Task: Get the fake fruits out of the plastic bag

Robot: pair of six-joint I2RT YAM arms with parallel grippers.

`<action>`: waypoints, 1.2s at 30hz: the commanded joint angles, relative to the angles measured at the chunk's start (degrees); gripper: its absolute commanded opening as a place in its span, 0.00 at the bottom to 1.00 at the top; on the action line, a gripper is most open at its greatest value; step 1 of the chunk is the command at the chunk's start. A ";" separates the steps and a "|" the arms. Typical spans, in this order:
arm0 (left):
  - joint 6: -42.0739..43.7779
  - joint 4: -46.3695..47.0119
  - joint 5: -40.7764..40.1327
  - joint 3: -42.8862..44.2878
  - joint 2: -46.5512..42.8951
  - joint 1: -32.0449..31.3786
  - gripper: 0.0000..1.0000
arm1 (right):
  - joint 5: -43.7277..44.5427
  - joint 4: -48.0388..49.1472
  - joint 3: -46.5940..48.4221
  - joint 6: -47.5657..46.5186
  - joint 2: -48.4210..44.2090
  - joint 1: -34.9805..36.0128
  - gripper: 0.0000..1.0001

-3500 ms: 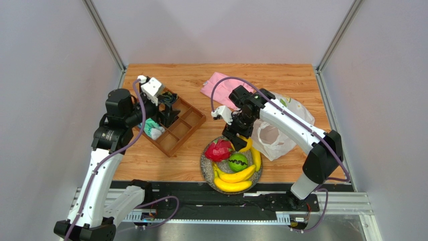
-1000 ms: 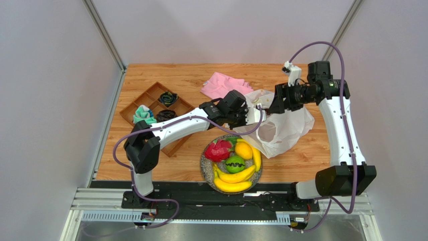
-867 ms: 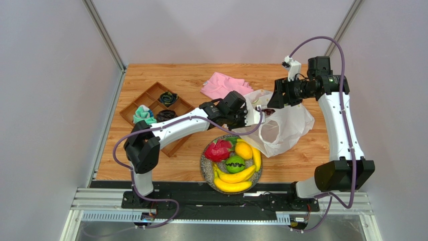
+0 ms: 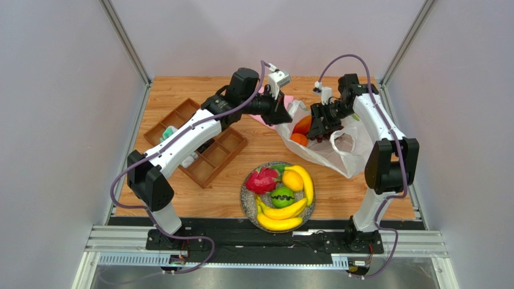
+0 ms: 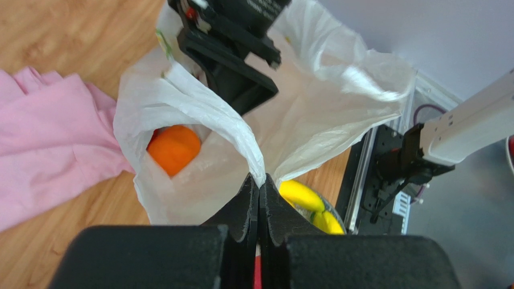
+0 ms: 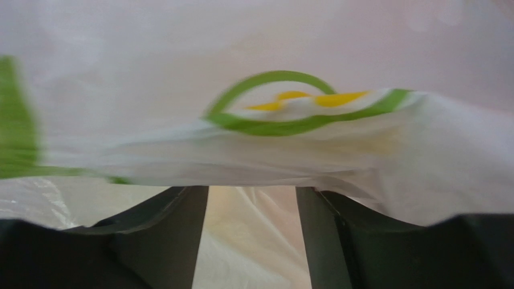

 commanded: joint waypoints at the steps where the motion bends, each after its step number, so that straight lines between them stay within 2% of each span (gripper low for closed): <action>1: 4.04 -1.03 1.86 -3.77 -2.94 0.19 0.00 | 7.31 5.02 4.67 4.90 3.73 0.21 0.66; 2: 6.22 -1.12 2.64 -5.08 -3.38 0.02 0.00 | 6.88 5.11 5.47 6.04 4.61 0.21 0.79; 3: 6.85 -1.13 2.56 -5.87 -4.25 0.02 0.00 | 6.18 5.02 5.91 6.84 6.10 0.12 0.82; 4: 7.38 -1.21 2.21 -6.58 -4.52 -0.07 0.00 | 5.30 5.11 6.17 8.33 6.64 0.12 0.99; 5: 7.91 -1.21 1.43 -8.06 -4.87 -0.16 0.00 | 4.85 5.37 6.44 9.21 7.17 0.12 1.00; 10: 7.83 -1.04 1.68 -10.36 -5.23 -1.12 0.00 | 4.14 10.46 7.32 11.85 9.80 0.21 1.00; 13: 7.92 -1.21 1.77 -9.58 -4.44 -1.65 0.00 | 5.29 12.05 10.82 13.17 13.39 0.12 1.00; 15: 7.92 -1.39 2.03 -8.52 -3.48 -1.91 0.00 | 6.95 10.40 16.34 13.79 16.56 0.21 1.00; 18: 7.91 -1.39 2.39 -7.47 -2.51 -2.35 0.00 | 7.14 8.63 22.50 13.79 21.93 0.12 0.98; 25: 7.39 -2.27 3.26 -5.80 -1.10 -3.06 0.00 | 5.81 8.63 28.93 14.40 27.47 0.12 0.88; 28: 7.65 -2.27 3.09 -5.44 -1.01 -3.23 0.00 | 6.08 7.84 27.98 13.79 26.43 -0.05 0.87; 32: 8.18 -2.09 3.09 -5.36 -0.75 -3.67 0.00 | 5.55 7.92 21.76 13.44 23.26 -0.58 0.87; 36: 8.53 -1.92 3.18 -5.00 -0.22 -3.93 0.00 | 9.06 6.70 17.88 13.53 20.71 -2.68 0.85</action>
